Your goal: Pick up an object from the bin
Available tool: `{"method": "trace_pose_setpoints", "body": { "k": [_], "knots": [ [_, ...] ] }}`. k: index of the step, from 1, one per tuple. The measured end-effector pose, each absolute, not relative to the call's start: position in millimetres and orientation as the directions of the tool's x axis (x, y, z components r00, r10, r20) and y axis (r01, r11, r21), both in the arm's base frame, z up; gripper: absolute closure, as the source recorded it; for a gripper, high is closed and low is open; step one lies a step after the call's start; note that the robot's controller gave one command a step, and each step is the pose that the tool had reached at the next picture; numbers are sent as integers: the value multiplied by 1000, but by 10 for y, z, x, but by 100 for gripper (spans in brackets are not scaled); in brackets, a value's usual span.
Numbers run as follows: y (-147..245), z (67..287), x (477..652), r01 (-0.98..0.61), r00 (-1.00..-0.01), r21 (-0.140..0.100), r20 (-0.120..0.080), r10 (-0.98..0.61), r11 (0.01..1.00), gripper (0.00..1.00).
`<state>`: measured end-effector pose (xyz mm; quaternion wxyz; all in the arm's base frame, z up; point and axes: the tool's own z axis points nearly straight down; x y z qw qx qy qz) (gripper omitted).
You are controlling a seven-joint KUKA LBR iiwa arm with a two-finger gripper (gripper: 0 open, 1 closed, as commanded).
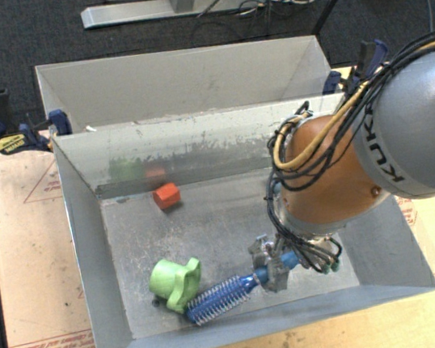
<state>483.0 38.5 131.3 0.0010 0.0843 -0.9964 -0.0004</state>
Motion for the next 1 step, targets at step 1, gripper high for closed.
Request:
{"method": "trace_pose_setpoints", "body": {
  "k": [1],
  "knots": [
    [481,3053,5434,-139,-990,-1,-13,-139,990,100]
  ]
}}
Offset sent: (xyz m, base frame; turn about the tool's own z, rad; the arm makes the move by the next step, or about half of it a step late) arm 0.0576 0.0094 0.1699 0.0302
